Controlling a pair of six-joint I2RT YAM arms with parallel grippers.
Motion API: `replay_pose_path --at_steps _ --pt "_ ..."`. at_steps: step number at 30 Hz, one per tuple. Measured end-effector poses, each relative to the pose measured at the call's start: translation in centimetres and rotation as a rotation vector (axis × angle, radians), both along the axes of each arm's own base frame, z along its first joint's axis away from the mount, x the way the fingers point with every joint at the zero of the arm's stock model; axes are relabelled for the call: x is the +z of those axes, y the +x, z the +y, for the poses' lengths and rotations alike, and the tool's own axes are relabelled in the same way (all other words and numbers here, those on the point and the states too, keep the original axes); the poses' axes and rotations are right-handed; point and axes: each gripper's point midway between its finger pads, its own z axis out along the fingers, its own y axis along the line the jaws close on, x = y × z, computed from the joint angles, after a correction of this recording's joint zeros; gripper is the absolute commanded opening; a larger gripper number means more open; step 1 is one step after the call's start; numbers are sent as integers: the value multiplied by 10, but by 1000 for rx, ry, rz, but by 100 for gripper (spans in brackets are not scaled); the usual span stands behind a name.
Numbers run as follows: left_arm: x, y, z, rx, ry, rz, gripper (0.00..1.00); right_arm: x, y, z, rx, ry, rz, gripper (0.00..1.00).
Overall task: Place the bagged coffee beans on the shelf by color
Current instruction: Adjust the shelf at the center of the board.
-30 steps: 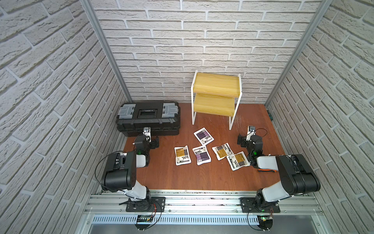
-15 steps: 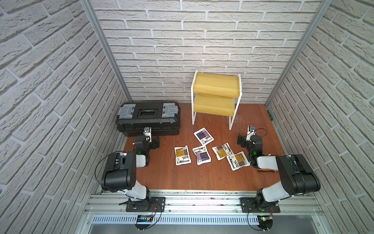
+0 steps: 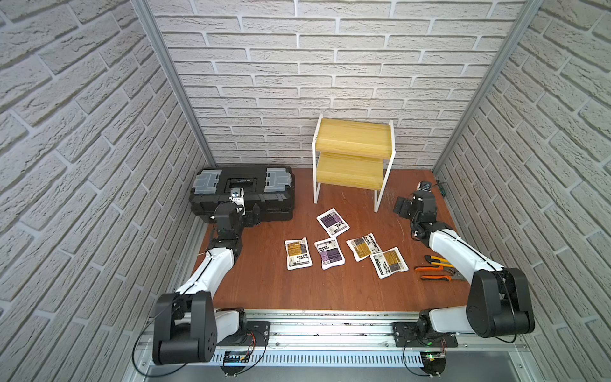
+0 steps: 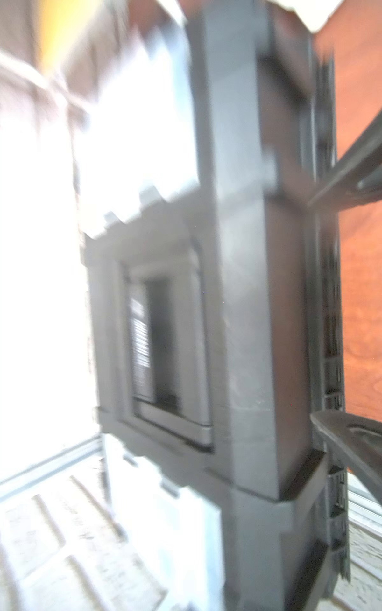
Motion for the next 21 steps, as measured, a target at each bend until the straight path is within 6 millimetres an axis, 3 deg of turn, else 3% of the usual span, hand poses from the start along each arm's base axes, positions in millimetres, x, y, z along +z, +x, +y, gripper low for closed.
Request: replay_pose_path --at_steps 5,7,10,15,18,21 --pt "9 -37 -38 -61 -49 45 98 -51 -49 20 23 159 189 99" --pt "8 -51 -48 -72 -79 74 99 -62 -73 30 42 218 243 99" --pt "5 -74 -65 -99 -119 122 99 -56 -94 44 88 292 257 100" --pt "0 -98 -99 -174 -143 197 99 -46 -108 72 193 415 267 99" --pt "9 -97 -117 -210 -142 209 99 -50 -117 86 235 477 311 99" --pt "28 -82 -135 -236 -136 209 98 -49 -122 96 256 523 335 99"
